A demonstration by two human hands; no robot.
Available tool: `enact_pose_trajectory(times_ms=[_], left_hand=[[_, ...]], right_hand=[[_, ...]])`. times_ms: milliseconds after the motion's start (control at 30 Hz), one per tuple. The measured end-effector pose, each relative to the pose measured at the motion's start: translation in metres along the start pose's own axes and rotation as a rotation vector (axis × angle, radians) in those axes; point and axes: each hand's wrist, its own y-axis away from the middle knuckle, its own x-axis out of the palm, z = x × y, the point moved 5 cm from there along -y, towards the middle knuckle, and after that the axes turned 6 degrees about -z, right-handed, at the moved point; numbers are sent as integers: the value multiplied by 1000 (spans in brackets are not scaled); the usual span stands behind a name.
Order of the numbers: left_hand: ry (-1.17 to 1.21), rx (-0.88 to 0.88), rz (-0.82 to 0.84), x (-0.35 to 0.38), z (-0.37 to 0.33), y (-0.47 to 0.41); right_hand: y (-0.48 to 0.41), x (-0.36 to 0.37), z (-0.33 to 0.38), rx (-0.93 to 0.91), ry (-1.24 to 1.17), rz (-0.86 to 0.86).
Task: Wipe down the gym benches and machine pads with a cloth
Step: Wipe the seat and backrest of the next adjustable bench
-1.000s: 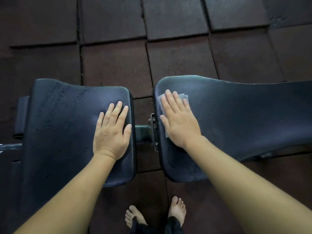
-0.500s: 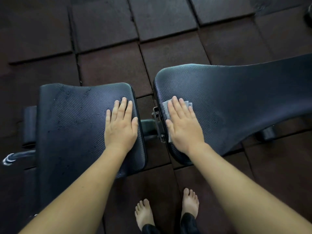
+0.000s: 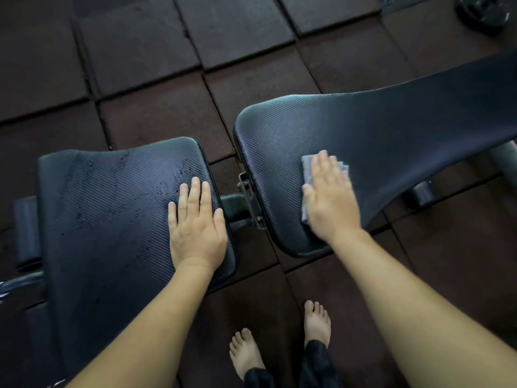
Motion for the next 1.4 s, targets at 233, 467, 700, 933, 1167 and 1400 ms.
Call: enact_pose_trajectory(times_ms=[233,467,700,933,1167,1400], left_hand=[[4,0,-16,1,0,-1],[-7,-4,-23,0,-1,-1],[-17,-3,-30,1,0,0],[-19,11,-17,-1,-1,0],[-29,31,-13,1,0,0],[-22,30,-16,0,-1,1]], right_hand=[[21,7,55,110,-18,-54],[9,-7,-55,171,6,-79],[49,5,31,185,-28,-137],[47,-1,-38,177,-53,-117],[74,12,51,165,-32,-129],[57,1,-39,257,-50,-85]])
